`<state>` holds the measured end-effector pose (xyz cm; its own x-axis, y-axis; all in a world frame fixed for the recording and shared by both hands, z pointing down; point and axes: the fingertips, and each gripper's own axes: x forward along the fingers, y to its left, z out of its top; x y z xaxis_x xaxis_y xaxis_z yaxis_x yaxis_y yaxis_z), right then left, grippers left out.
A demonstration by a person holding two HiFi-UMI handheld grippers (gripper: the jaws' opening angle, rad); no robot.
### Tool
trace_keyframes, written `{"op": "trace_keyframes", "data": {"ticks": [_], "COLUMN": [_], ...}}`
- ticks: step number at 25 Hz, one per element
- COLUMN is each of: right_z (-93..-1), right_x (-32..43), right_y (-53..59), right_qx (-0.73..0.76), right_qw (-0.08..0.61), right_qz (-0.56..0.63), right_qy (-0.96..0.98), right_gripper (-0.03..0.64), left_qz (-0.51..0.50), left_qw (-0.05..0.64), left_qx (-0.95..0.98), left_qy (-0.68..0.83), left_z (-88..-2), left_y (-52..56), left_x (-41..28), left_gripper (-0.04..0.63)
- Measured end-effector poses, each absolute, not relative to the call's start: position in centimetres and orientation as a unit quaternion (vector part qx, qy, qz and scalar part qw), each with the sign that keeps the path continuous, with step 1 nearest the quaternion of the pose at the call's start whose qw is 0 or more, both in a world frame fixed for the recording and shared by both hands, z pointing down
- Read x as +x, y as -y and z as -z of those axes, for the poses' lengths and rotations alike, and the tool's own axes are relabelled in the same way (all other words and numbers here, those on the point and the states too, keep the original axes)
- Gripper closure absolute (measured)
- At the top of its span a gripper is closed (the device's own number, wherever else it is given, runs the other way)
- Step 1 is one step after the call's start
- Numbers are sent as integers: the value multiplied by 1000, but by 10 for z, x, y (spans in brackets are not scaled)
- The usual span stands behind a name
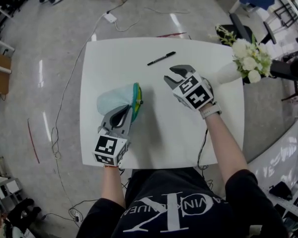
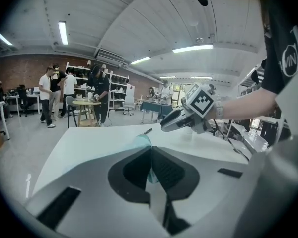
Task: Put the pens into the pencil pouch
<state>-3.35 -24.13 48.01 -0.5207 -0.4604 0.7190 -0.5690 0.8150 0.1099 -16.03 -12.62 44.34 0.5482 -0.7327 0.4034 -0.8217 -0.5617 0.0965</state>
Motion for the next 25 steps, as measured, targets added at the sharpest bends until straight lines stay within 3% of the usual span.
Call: {"op": "trace_keyframes", "data": {"ticks": [14,21,25], "right_z": [-511,-530,-541], "right_x": [-20,-14,-16], "right_y": [317,342,347], "right_qx": [319,310,285], "right_qw": [399,374,374], "right_qz": [-84,-85,-71], "right_qy": [856,870,880], "right_gripper": [462,349,322], "left_qz": [-166,-178,-189], "left_qw": [150,156,156], "left_qx": [860,858,856], "left_qy": [459,456,455], "left_z": [-453,-458,-462], "left_y": [148,154,154], "left_x": [-157,-163,-161], "left_gripper": [588,588,588]}}
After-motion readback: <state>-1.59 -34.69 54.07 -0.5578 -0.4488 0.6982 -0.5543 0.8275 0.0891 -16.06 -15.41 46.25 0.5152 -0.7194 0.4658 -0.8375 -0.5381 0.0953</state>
